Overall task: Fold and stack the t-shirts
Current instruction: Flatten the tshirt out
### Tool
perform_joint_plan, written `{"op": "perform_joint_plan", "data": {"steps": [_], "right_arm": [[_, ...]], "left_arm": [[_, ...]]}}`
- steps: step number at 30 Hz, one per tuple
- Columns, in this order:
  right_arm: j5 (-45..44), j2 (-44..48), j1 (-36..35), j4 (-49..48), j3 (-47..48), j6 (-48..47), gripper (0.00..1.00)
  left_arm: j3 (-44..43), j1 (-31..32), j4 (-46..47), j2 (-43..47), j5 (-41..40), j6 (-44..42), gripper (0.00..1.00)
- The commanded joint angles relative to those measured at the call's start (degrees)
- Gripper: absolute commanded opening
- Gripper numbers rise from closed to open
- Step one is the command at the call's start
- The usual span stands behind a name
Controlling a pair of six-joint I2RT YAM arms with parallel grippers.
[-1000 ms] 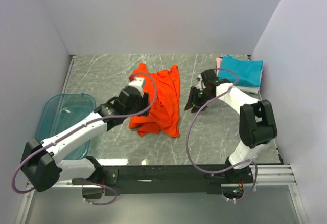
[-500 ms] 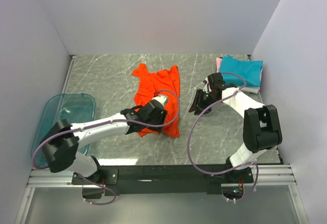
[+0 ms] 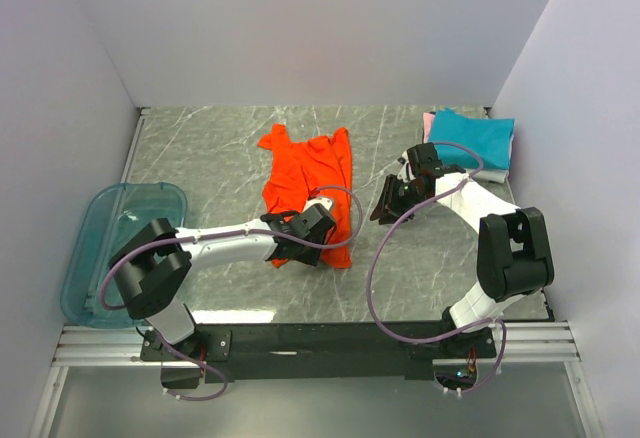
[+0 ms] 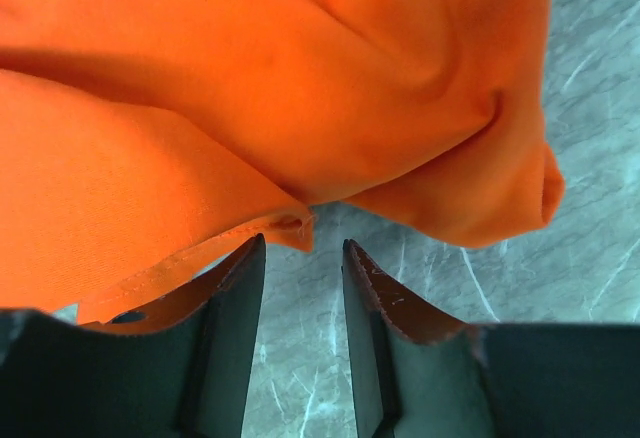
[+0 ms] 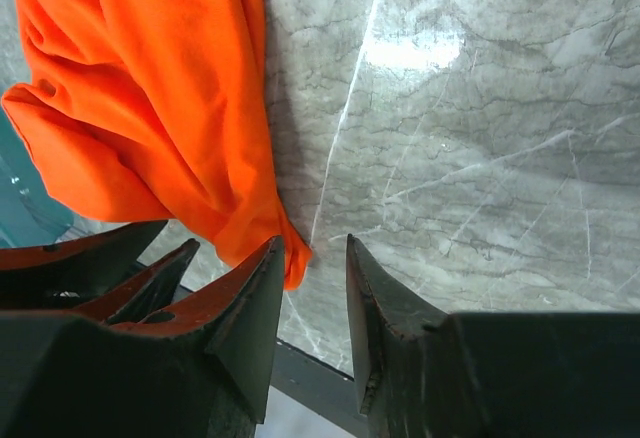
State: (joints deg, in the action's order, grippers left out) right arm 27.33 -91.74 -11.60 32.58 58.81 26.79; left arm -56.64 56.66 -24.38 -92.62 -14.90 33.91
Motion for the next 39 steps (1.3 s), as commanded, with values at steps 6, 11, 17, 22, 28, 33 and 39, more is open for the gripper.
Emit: {"op": "perform_joint_plan", "data": {"steps": [6,11,17,22,28,33,39], "right_arm": [[0.6,2.4,0.4,-1.1,0.3,0.7,0.38],[0.3,2.9,0.4,-0.7,0.2,0.5,0.37],[0.4,2.9,0.4,-0.8,0.1,0.7,0.37],[0.4,3.0,0.3,-0.8,0.1,0.6,0.36],[0.4,3.0,0.3,-0.8,-0.4,0.3,0.36],[1.1,2.2,0.3,-1.5,-1.4,0.5,0.36],[1.0,1.8,0.3,-1.5,-2.0,-0.1,0.36]], "left_arm": [[-1.4,0.4,0.4,-0.9,-0.1,1.0,0.42],[-1.6,0.4,0.4,-2.8,0.3,0.9,0.39],[-2.4,0.4,-0.5,-4.7,-0.2,1.1,0.37],[-1.4,0.3,1.7,-6.3,0.0,0.5,0.37],[-1.5,0.4,1.6,-8.2,-0.7,0.6,0.28],[-1.0,0.1,2.8,-8.9,-1.1,0.6,0.12],[-0.7,-1.6,1.3,-7.1,-2.0,2.6,0.0]]}}
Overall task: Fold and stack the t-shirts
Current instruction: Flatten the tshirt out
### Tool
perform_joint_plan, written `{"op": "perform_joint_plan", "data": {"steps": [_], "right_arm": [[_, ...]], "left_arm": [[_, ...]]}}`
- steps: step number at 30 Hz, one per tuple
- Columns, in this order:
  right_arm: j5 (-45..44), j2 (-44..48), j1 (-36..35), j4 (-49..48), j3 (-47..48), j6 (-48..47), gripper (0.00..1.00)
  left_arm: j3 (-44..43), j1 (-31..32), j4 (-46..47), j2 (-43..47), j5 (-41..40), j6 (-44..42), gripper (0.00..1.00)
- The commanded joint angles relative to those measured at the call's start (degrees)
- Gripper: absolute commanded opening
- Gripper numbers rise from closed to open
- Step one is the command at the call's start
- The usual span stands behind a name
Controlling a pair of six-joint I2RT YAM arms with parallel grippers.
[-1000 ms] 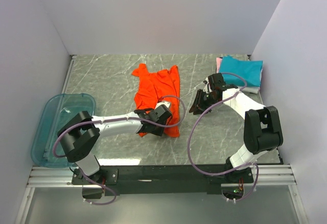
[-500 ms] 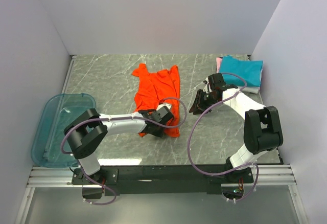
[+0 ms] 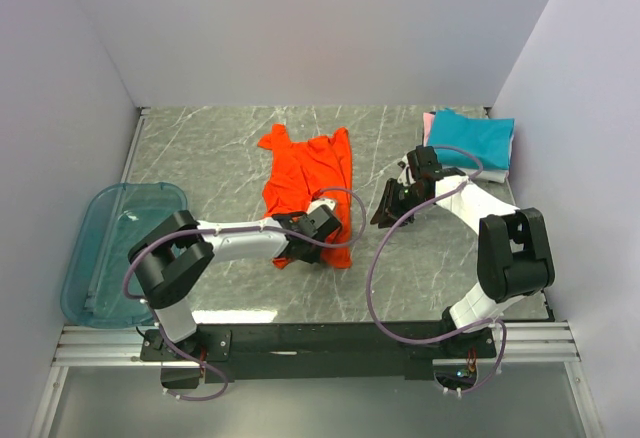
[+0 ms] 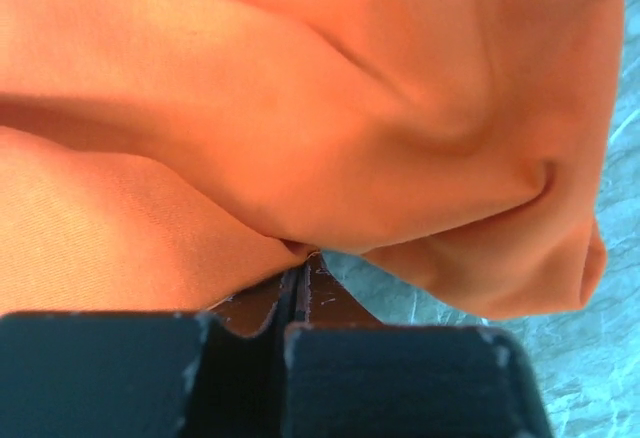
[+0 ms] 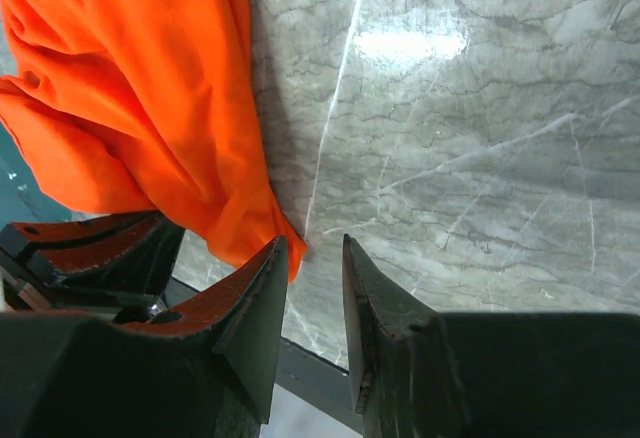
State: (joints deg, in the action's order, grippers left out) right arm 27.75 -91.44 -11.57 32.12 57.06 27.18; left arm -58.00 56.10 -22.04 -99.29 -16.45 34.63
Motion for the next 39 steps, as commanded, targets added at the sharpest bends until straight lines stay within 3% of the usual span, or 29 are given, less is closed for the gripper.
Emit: {"op": "perform_joint_plan", "data": {"steps": [1,7,12,15,20,35,38,39], "right_arm": [[0.6,1.4,0.3,-0.8,-0.2,-0.8,0.36],[2.4,-0.8,-0.7,-1.2,0.0,-0.9,0.38],[1.8,-4.4,-4.2,0.0,3.1,-1.7,0.41],[1.3,-7.5,-7.2,0.4,6.0,-1.8,0.42],[0.6,-13.7,-10.6,0.8,11.8,-1.6,0.44],[3.2,-23.2,-12.9,-0.8,18.8,1.3,0.45],[5.7,-24.9,-12.9,-2.2,19.3,1.7,0.32],[6.2,-25.2,-12.9,-2.5,19.8,1.7,0.2]], "left_arm": [[0.5,-1.3,-1.9,1.6,-0.5,2.5,0.0],[-2.7,-7.7,-9.9,17.4,-2.5,7.6,0.0],[-2.7,-21.1,-10.7,33.7,1.0,8.5,0.0],[-1.6,-28.5,-10.6,38.9,4.1,6.8,0.0],[-1.5,-35.6,-15.2,40.9,5.5,4.1,0.0],[-0.2,-41.4,-13.7,42.8,9.4,1.5,0.0],[0.1,-42.7,-11.9,42.0,11.1,1.3,0.0],[0.1,-43.0,-11.2,41.3,11.6,1.4,0.0]]}}
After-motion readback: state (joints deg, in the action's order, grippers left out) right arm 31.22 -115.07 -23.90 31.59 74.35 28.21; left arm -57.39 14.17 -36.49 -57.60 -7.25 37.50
